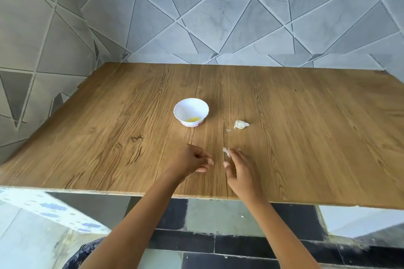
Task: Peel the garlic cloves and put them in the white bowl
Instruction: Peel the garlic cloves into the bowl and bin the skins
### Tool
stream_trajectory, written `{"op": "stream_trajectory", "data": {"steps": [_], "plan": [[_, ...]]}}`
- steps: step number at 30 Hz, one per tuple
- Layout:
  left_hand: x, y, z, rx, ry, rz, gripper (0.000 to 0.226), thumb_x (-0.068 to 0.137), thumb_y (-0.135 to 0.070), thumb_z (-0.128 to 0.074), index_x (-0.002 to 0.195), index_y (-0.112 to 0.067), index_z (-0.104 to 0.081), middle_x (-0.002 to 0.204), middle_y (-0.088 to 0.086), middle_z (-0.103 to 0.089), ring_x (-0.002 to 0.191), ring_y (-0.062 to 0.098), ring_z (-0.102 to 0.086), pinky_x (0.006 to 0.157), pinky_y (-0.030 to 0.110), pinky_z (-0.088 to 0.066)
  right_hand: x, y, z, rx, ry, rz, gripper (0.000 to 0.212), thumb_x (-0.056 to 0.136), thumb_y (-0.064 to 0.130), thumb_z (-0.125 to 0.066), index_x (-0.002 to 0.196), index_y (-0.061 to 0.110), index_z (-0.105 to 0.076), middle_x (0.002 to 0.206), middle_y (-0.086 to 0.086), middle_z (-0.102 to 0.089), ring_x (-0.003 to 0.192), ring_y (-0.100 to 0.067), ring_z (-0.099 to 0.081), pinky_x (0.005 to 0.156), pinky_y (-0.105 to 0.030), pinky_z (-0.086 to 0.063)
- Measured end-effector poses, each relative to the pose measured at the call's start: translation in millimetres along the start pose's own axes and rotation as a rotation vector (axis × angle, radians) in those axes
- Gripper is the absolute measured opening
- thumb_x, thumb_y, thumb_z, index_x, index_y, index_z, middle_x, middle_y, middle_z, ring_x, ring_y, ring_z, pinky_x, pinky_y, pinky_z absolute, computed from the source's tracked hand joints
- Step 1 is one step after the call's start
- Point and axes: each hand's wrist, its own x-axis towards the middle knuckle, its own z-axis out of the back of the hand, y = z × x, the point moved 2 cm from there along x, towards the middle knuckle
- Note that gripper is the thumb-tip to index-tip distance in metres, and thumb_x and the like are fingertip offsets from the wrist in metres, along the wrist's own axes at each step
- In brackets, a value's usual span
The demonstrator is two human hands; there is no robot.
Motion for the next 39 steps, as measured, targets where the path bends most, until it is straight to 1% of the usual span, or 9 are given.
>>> {"op": "stream_trajectory", "data": {"steps": [5, 11, 15, 20, 24, 26, 29, 33, 39], "plan": [[11, -8, -7, 0.104, 0.034, 0.112, 0.003, 0.083, 0.000, -0.068, 0.085, -0.001, -0.070, 0.073, 0.008, -0.067, 0.062, 0.010, -0.063, 0.060, 0.017, -0.055, -6, -2, -5, -0.136, 0.033, 0.020, 0.050, 0.091, 0.036, -0.039, 0.124, 0.006, -0.060, 0.126, -0.010, -0.062, 0.118, -0.027, -0.057, 0.101, -0.042, -0.038], [16, -10, -8, 0.081, 0.037, 0.209, 0.004, 0.085, 0.001, -0.066, 0.083, -0.002, -0.068, 0.071, 0.007, -0.065, 0.062, 0.009, -0.061, 0.060, 0.016, -0.055, -5, -1, -10, -0.151, -0.064, 0.040, 0.049, 0.088, 0.034, -0.041, 0.120, 0.004, -0.063, 0.122, -0.011, -0.064, 0.114, -0.027, -0.061, 0.099, -0.042, -0.035], [19, -10, -12, 0.124, 0.014, 0.224, 0.009, 0.086, 0.001, -0.064, 0.078, -0.002, -0.066, 0.068, 0.009, -0.063, 0.061, 0.011, -0.060, 0.057, 0.016, -0.053, -6, -3, -11, -0.154, -0.121, 0.066, 0.044, 0.085, 0.029, -0.054, 0.118, 0.003, -0.064, 0.121, -0.012, -0.065, 0.113, -0.027, -0.061, 0.099, -0.042, -0.035], [18, -9, -15, 0.183, -0.026, 0.164, 0.007, 0.086, 0.000, -0.064, 0.089, 0.006, -0.067, 0.069, 0.008, -0.064, 0.063, 0.012, -0.061, 0.057, 0.017, -0.052, -7, 0, -9, -0.125, -0.070, 0.024, 0.052, 0.089, 0.034, -0.038, 0.123, 0.002, -0.061, 0.127, -0.015, -0.060, 0.118, -0.030, -0.057, 0.101, -0.043, -0.035], [10, -2, -7, 0.027, 0.011, 0.118, 0.014, 0.084, -0.001, -0.067, 0.097, 0.006, -0.068, 0.077, 0.010, -0.067, 0.066, 0.010, -0.064, 0.062, 0.017, -0.055, -5, -4, 0, 0.176, -0.110, 0.002, 0.025, 0.090, 0.013, -0.059, 0.113, 0.012, -0.069, 0.127, -0.013, -0.060, 0.116, -0.029, -0.058, 0.094, -0.045, -0.050], [6, 3, -4, -0.106, 0.028, 0.110, 0.012, 0.086, -0.003, -0.065, 0.097, 0.000, -0.069, 0.080, 0.009, -0.069, 0.070, 0.010, -0.066, 0.067, 0.018, -0.056, -2, -5, 6, 0.315, -0.131, -0.026, 0.022, 0.083, 0.001, -0.067, 0.101, 0.012, -0.073, 0.117, -0.010, -0.065, 0.103, -0.024, -0.064, 0.084, -0.041, -0.056], [1, 8, -4, -0.271, 0.031, 0.088, 0.011, 0.089, -0.002, -0.061, 0.096, -0.005, -0.069, 0.083, 0.009, -0.070, 0.072, 0.010, -0.068, 0.068, 0.019, -0.056, 8, 2, 13, 0.488, -0.127, -0.047, 0.012, 0.079, 0.004, -0.073, 0.089, 0.009, -0.073, 0.096, -0.001, -0.068, 0.082, -0.010, -0.065, 0.070, -0.028, -0.056], [-1, 4, -4, -0.309, 0.023, 0.029, 0.011, 0.088, -0.004, -0.062, 0.097, -0.002, -0.067, 0.080, 0.008, -0.069, 0.071, 0.009, -0.067, 0.067, 0.018, -0.055, 22, 16, 17, 0.839, 0.183, -0.307, 0.020, 0.085, 0.014, -0.069, 0.104, 0.008, -0.068, 0.086, 0.000, -0.070, 0.071, -0.006, -0.067, 0.066, -0.020, -0.054], [1, 1, 2, -0.245, 0.045, -0.023, 0.009, 0.086, -0.007, -0.065, 0.094, -0.004, -0.068, 0.072, 0.001, -0.069, 0.069, 0.007, -0.065, 0.067, 0.018, -0.054, 35, 20, 23, 1.123, 0.439, -0.605, 0.013, 0.082, 0.005, -0.069, 0.093, 0.000, -0.069, 0.074, -0.005, -0.070, 0.062, -0.008, -0.065, 0.060, -0.016, -0.053]]}}
